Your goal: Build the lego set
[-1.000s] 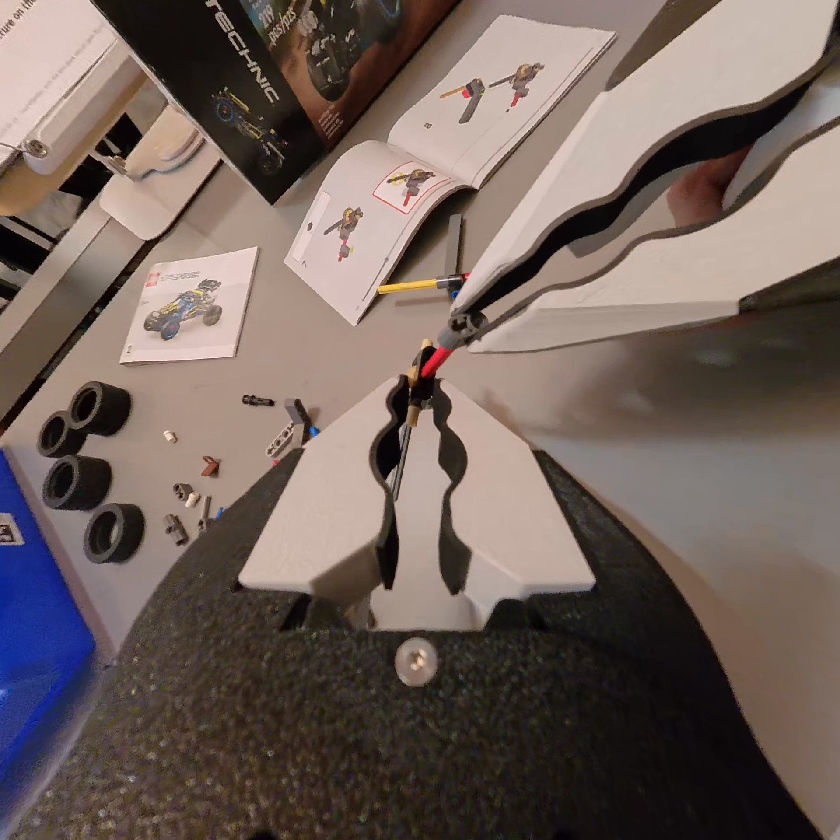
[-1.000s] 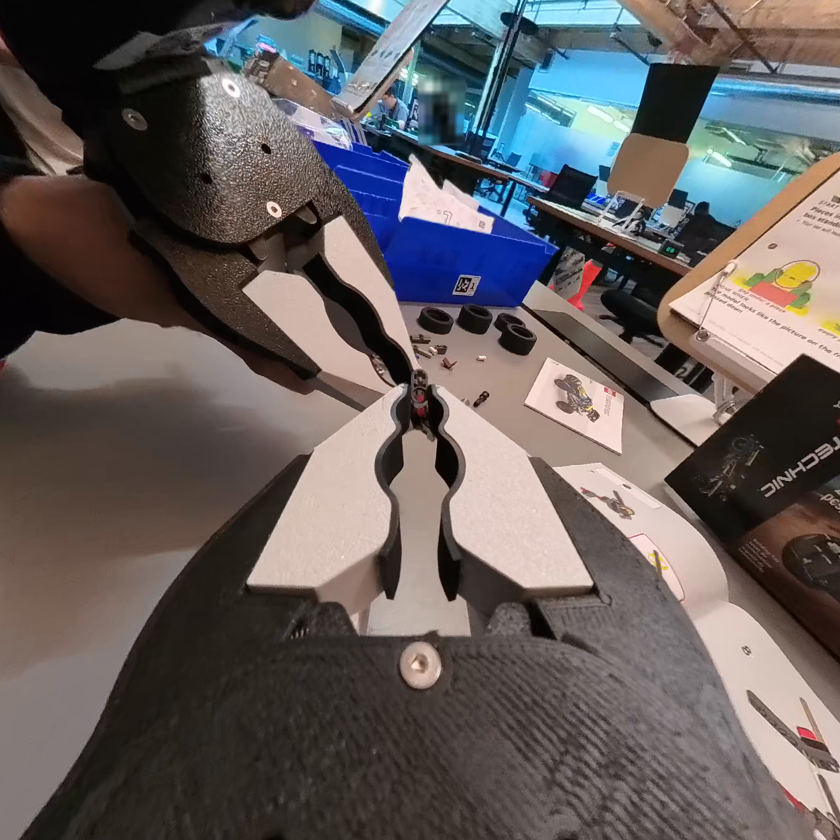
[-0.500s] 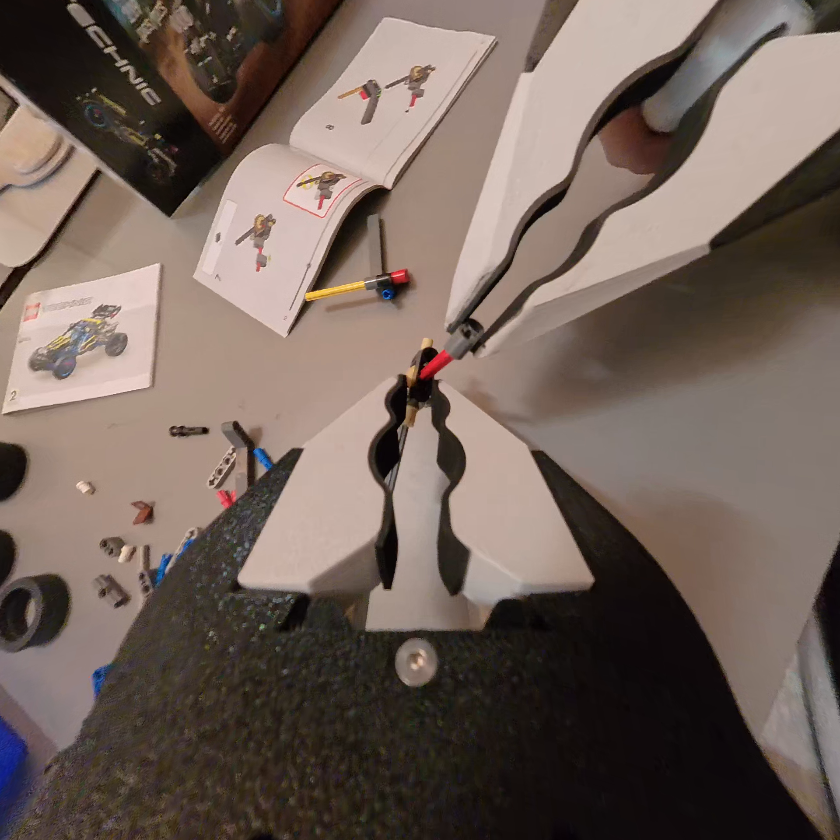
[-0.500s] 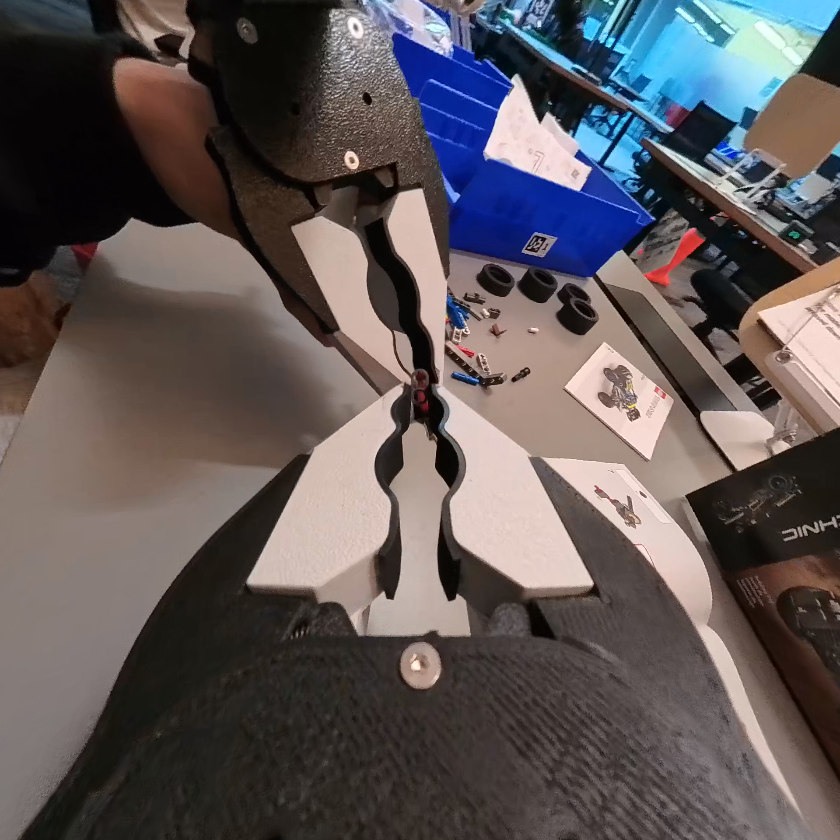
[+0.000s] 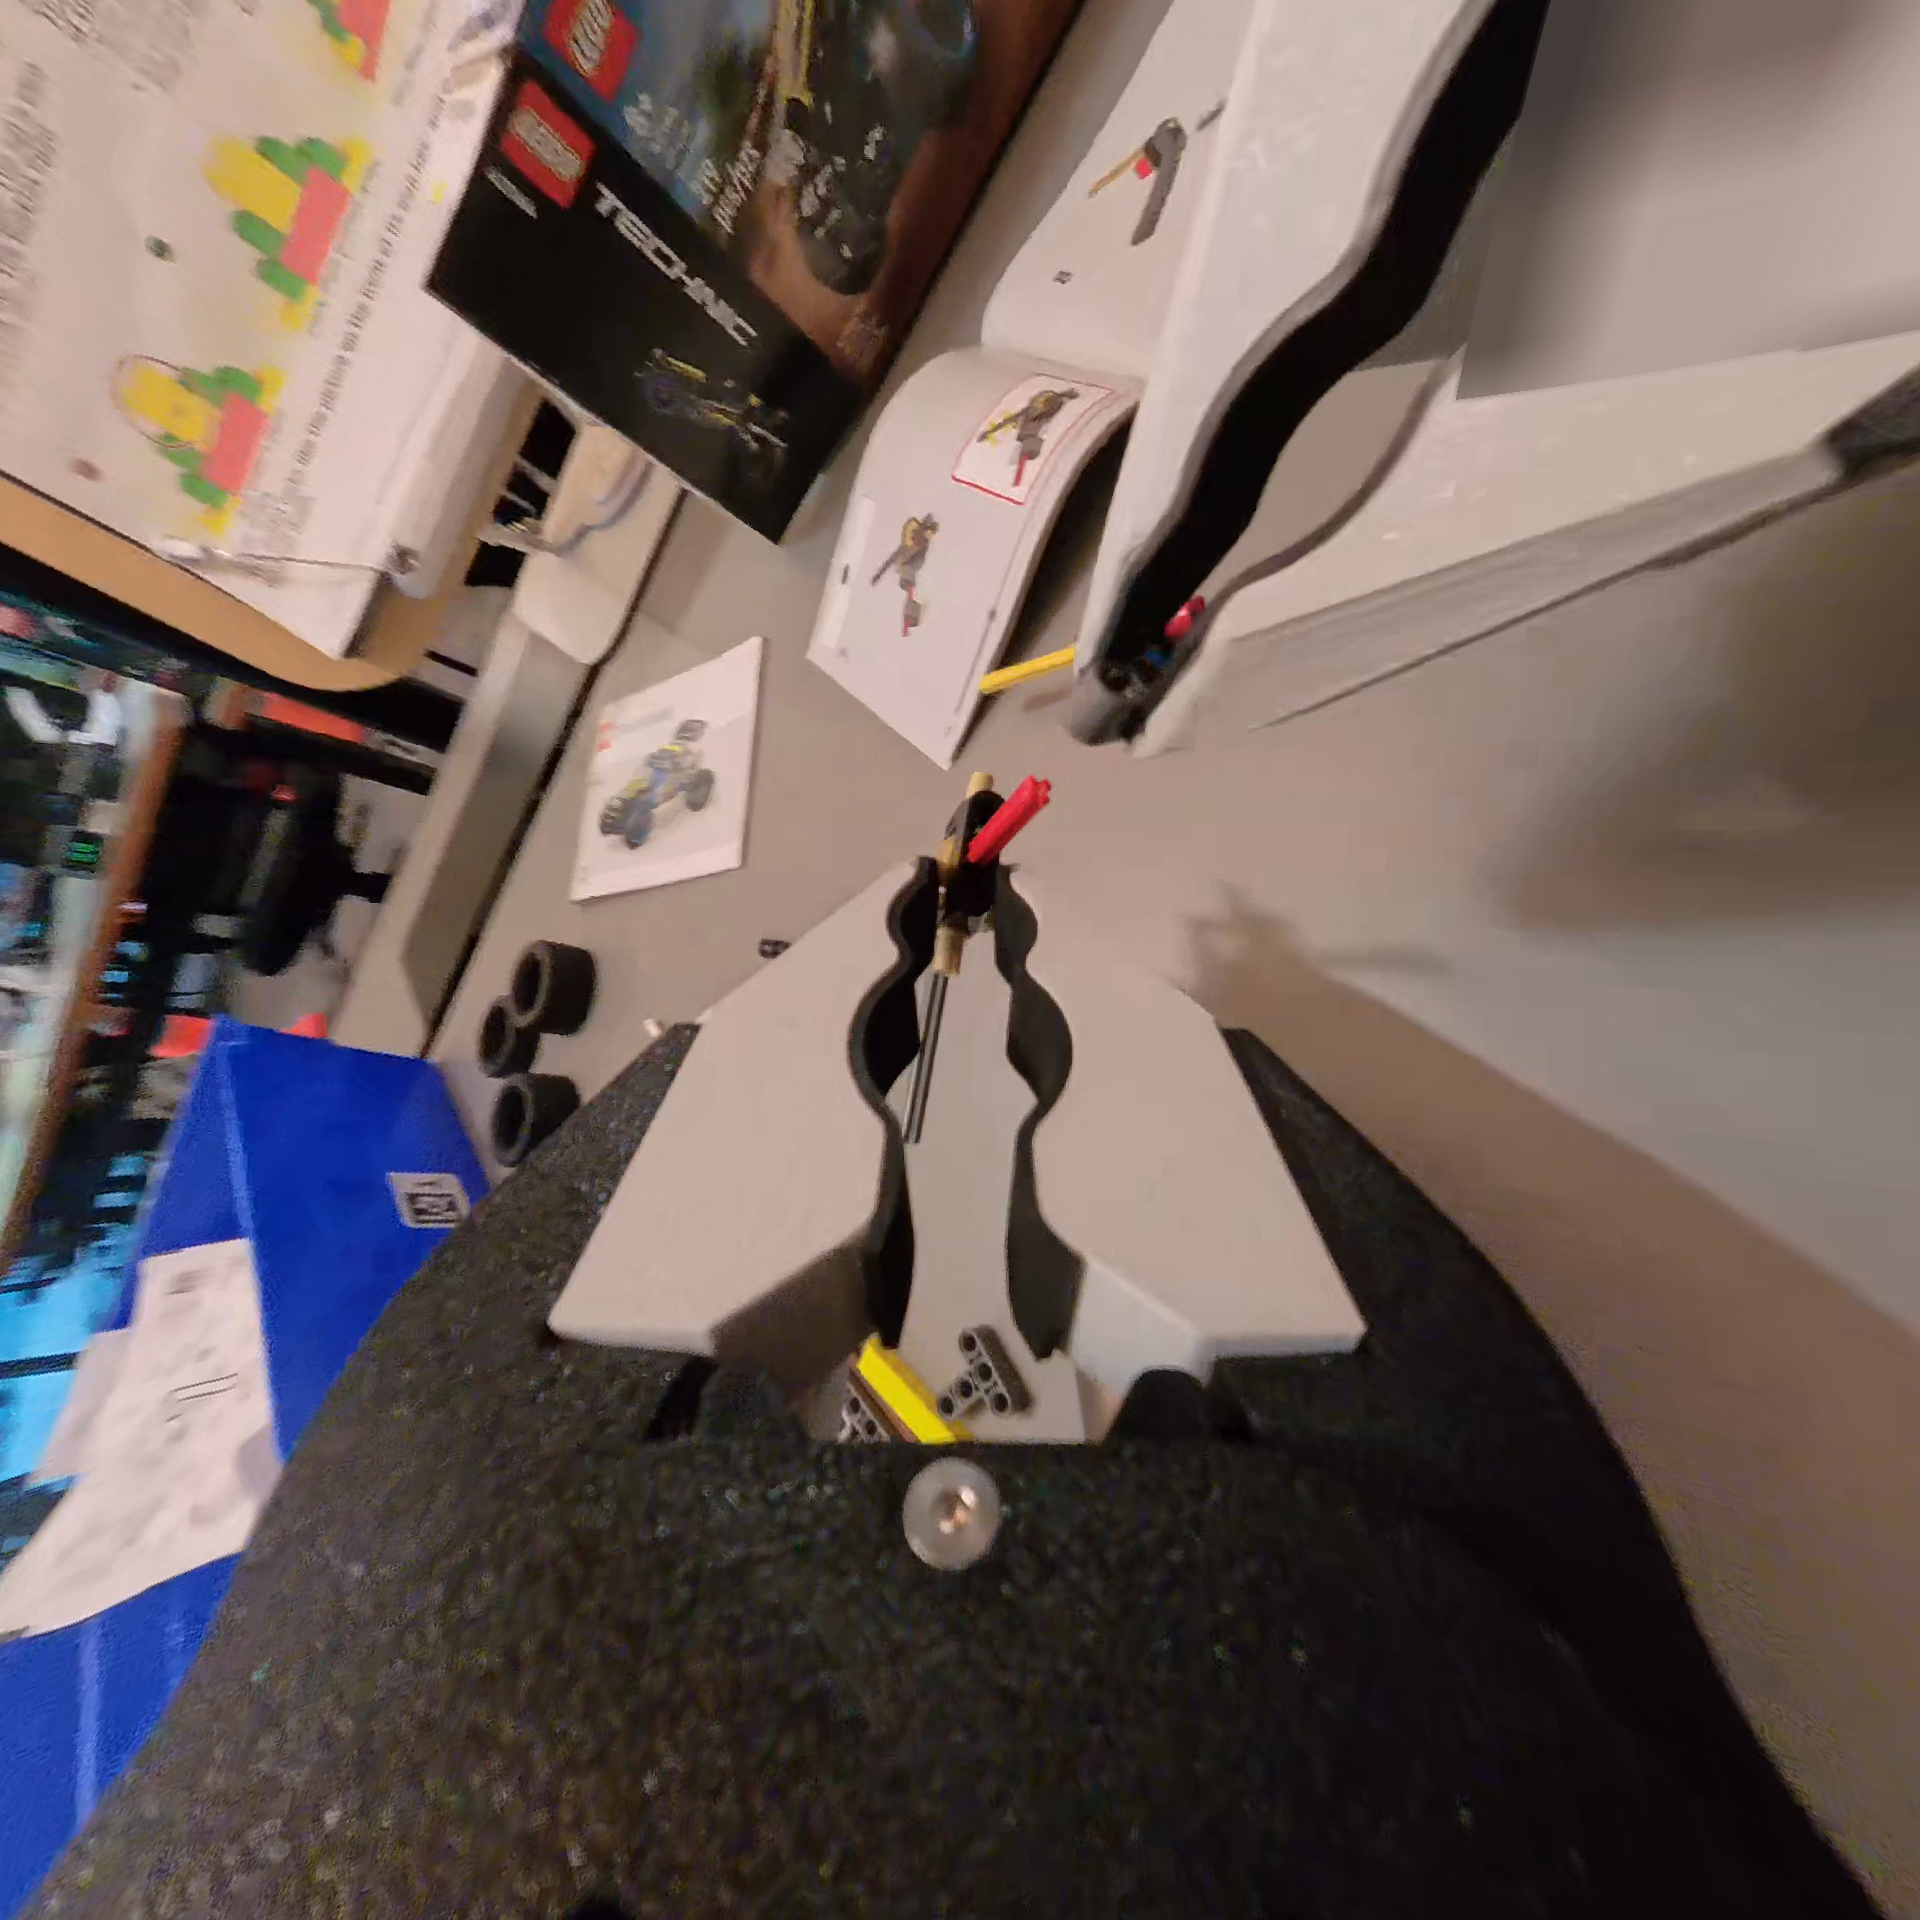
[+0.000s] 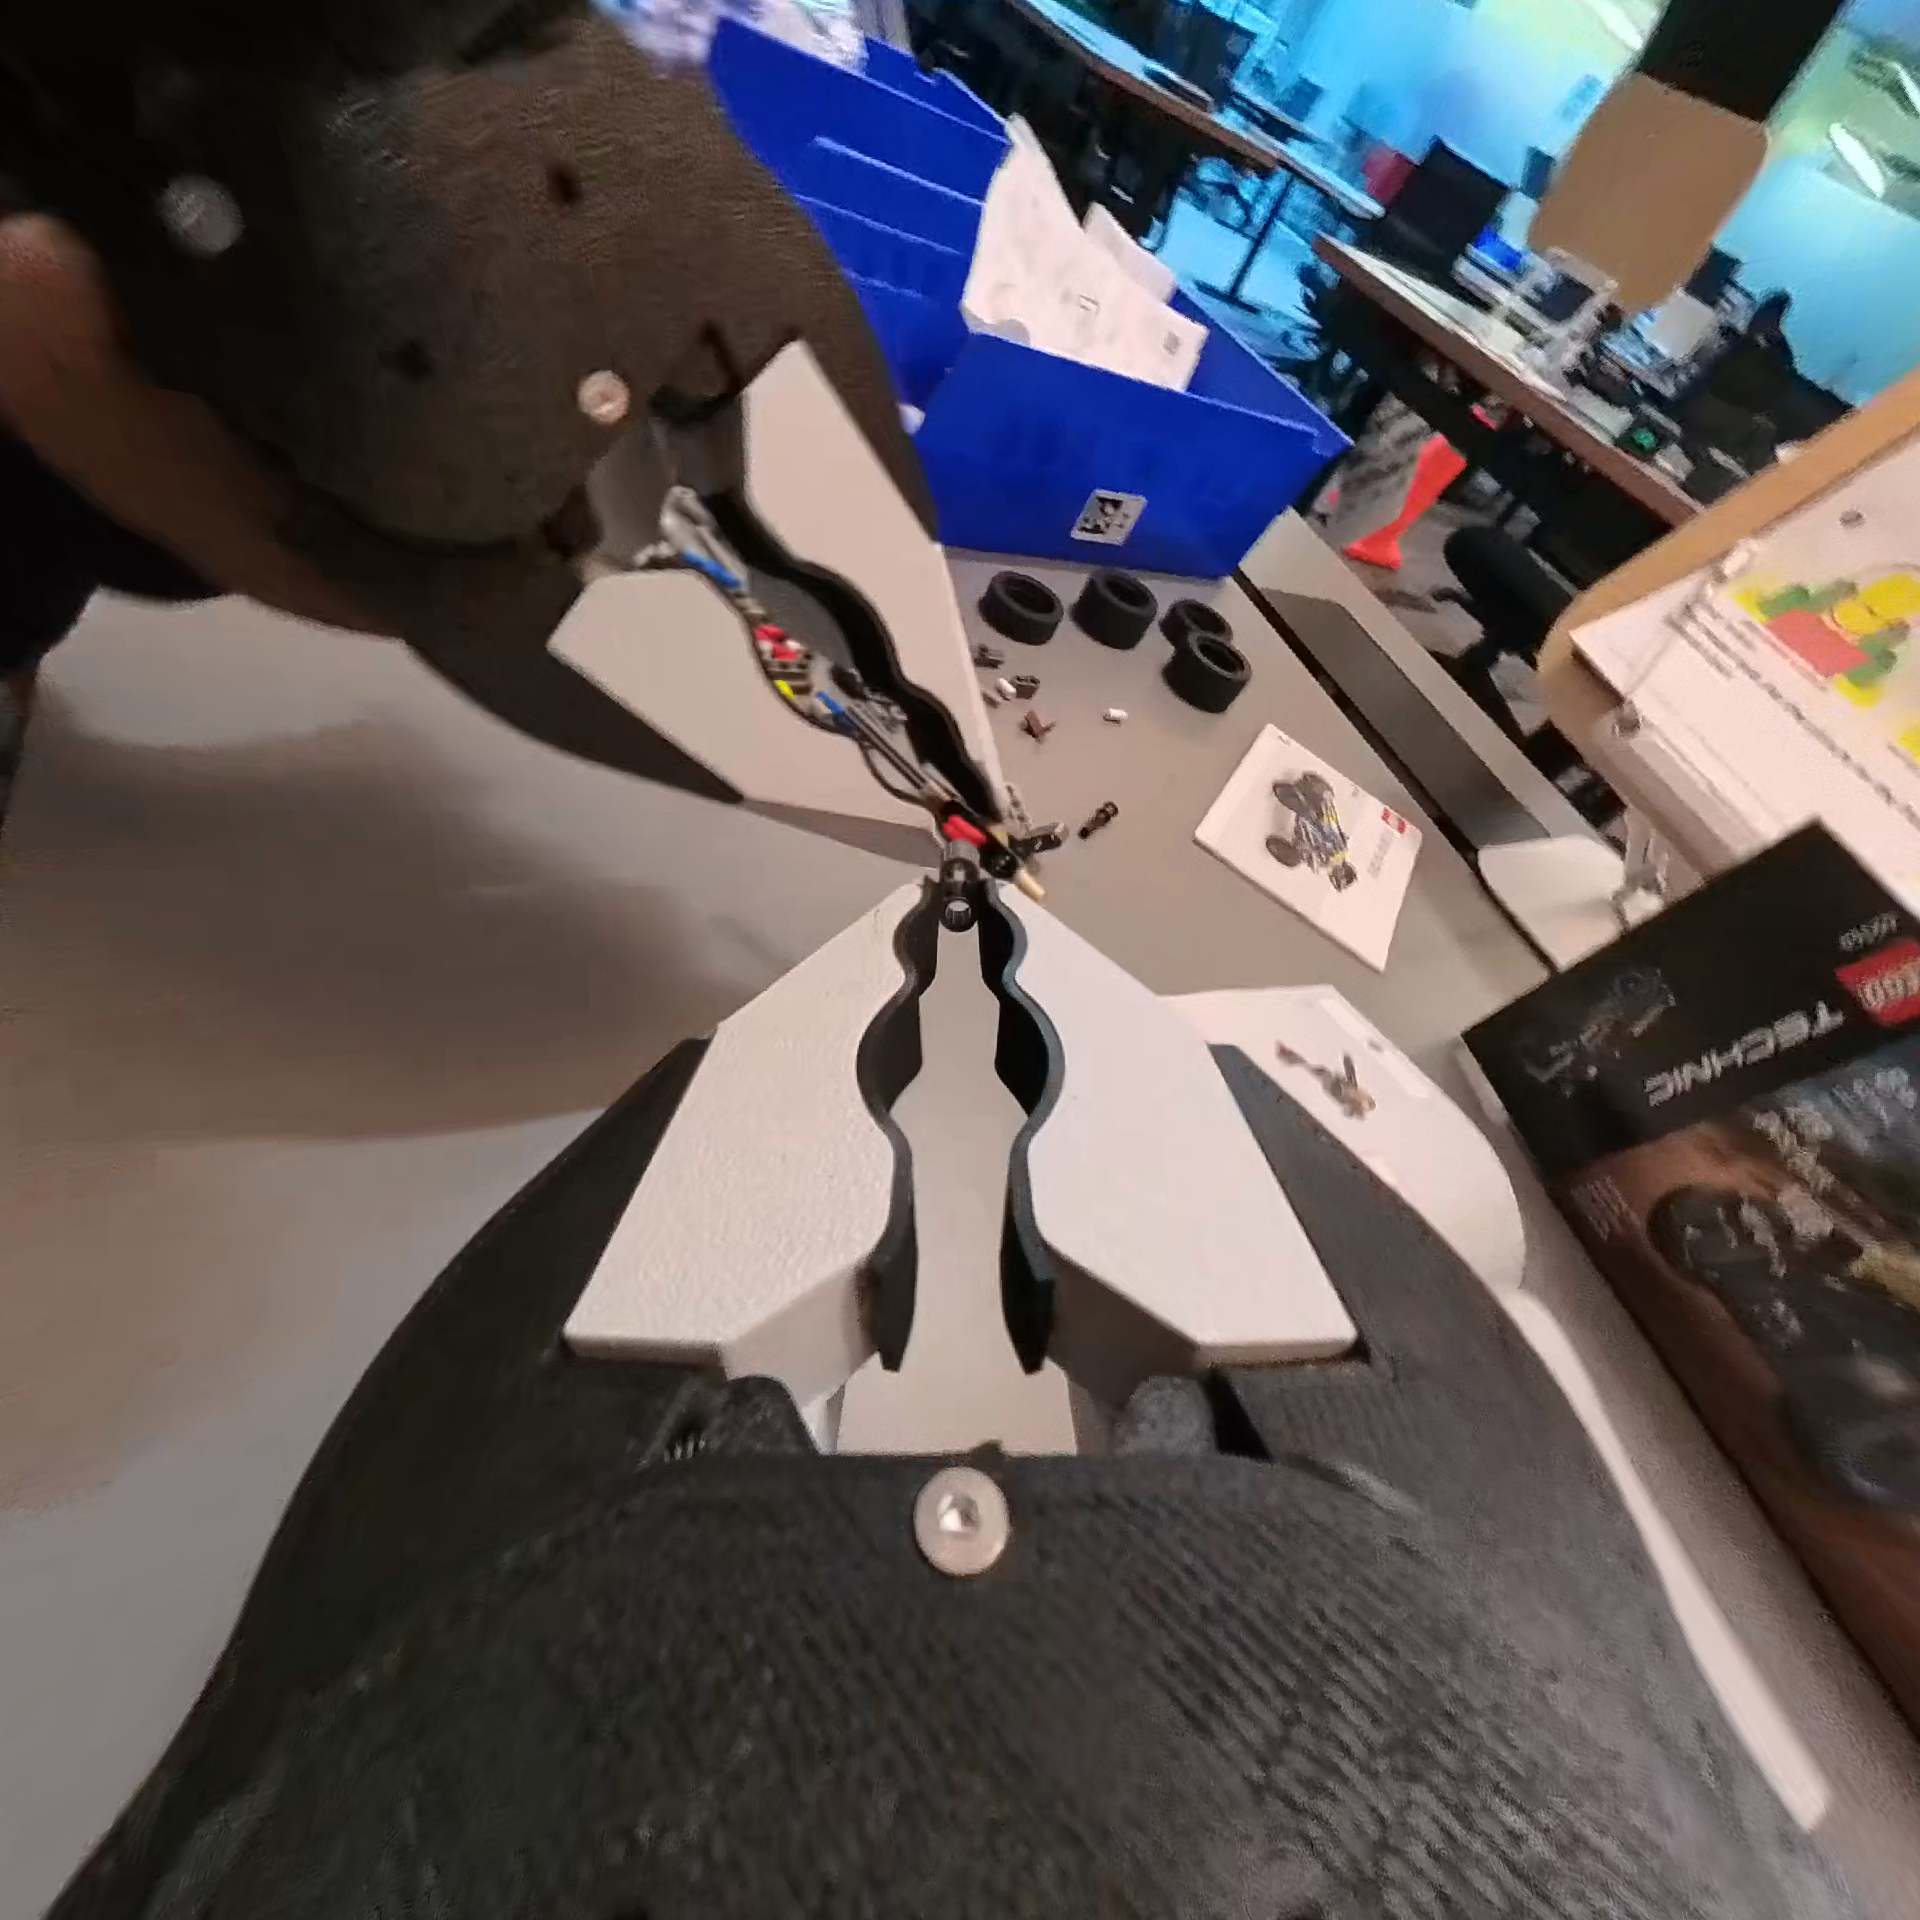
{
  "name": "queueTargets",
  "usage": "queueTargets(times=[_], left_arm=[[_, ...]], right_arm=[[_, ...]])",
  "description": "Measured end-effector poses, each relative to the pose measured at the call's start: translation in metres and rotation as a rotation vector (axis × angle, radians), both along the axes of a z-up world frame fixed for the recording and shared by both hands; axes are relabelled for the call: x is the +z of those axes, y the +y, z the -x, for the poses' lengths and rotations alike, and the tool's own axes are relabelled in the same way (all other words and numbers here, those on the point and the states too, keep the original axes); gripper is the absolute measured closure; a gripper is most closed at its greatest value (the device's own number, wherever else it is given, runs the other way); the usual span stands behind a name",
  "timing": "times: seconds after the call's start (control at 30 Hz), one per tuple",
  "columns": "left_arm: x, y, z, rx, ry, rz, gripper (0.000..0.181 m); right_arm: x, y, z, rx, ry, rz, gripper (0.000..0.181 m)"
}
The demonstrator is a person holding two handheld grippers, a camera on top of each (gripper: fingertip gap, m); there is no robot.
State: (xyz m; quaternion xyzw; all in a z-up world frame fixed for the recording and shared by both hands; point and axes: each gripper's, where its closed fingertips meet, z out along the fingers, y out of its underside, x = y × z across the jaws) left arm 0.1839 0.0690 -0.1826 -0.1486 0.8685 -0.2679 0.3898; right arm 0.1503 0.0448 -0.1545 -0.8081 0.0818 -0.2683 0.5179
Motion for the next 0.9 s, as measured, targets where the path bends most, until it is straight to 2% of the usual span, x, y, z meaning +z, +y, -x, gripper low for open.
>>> queueTargets(times=[0.07,0.23,0.37,0.43,0.57,0.6,0.67,0.7,0.8,0.9], left_arm=[[0.001,-0.003,-0.003,0.012,-0.088,-0.027,0.173],[-0.006,-0.009,-0.003,0.012,-0.152,-0.035,0.173],[-0.006,-0.011,-0.003,-0.008,-0.166,-0.020,0.173],[-0.010,-0.011,-0.003,-0.020,-0.159,-0.018,0.172],[-0.016,-0.012,-0.001,-0.045,-0.158,-0.030,0.172],[-0.018,-0.012,-0.001,-0.048,-0.160,-0.033,0.172],[-0.021,-0.012,0.000,-0.059,-0.171,-0.048,0.172],[-0.021,-0.012,0.000,-0.061,-0.177,-0.054,0.173],[-0.021,-0.013,0.002,-0.064,-0.184,-0.052,0.172],[-0.021,-0.016,0.002,-0.067,-0.190,-0.062,0.172]], right_arm=[[-0.011,-0.005,-0.005,-0.077,0.097,-0.004,0.176],[-0.016,-0.005,0.000,-0.074,0.129,-0.074,0.176],[-0.071,-0.029,-0.004,-0.165,0.307,0.210,0.176],[-0.080,-0.029,-0.003,-0.158,0.292,0.242,0.176],[-0.101,-0.022,0.007,-0.085,0.404,0.298,0.174],[-0.099,-0.020,0.006,-0.082,0.401,0.274,0.169],[-0.091,-0.017,0.003,-0.079,0.384,0.219,0.146],[-0.080,-0.016,-0.001,-0.079,0.326,0.181,0.142],[-0.038,-0.003,0.003,-0.021,0.105,0.019,0.154],[-0.023,0.000,0.000,-0.050,0.019,-0.030,0.164]])
